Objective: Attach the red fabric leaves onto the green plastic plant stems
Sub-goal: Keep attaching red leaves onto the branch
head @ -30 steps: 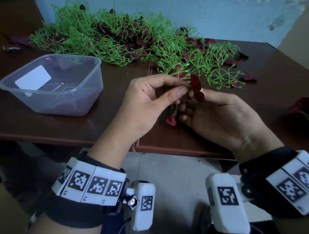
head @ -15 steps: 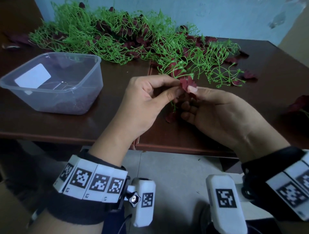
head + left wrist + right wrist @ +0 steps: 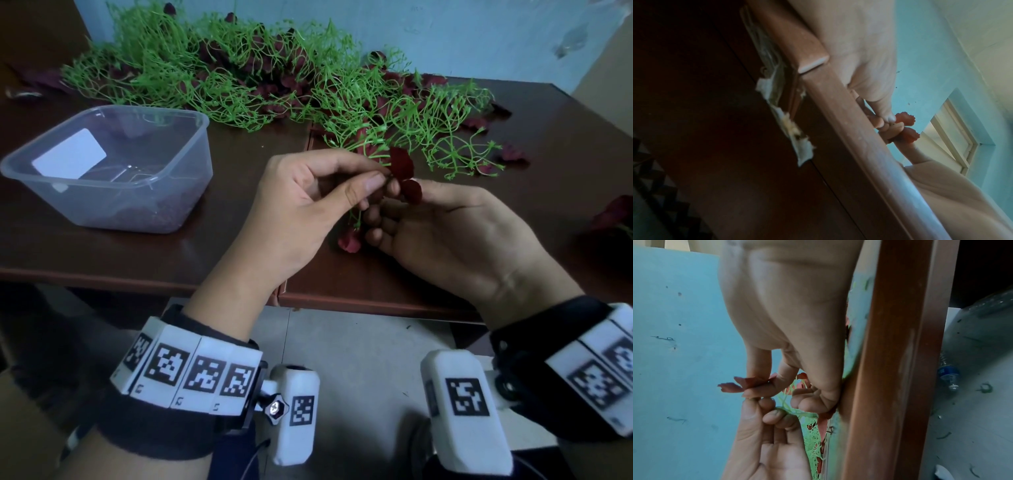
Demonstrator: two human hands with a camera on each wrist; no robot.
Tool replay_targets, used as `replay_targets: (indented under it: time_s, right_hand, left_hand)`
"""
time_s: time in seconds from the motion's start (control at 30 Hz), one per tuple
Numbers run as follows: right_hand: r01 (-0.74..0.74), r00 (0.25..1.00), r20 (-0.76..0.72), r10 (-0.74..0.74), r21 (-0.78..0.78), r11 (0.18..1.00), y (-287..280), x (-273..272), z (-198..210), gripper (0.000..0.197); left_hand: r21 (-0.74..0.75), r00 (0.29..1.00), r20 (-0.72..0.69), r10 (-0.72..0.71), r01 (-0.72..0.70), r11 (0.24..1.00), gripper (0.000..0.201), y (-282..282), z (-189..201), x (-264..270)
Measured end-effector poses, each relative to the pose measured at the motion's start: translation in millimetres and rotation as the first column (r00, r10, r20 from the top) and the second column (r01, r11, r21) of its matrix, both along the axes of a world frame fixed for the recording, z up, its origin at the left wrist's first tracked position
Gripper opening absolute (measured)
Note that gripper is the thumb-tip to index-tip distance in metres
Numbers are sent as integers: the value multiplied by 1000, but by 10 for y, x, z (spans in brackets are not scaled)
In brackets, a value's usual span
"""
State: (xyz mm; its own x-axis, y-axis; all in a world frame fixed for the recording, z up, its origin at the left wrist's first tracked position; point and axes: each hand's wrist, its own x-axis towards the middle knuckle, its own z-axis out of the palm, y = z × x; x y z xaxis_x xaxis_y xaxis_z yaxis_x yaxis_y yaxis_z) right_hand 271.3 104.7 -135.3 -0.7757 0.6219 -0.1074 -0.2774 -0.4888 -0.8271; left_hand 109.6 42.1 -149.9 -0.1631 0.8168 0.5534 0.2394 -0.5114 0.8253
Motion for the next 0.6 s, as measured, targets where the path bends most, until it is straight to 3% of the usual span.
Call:
replay_targets:
  time_s: [0.6]
  right_hand:
    - [30,999,-22,-30,-7,1000,-8,1,-10,27]
  left_hand:
    - [0,1000,-12,-29,29,1000,13,-5,4,-3]
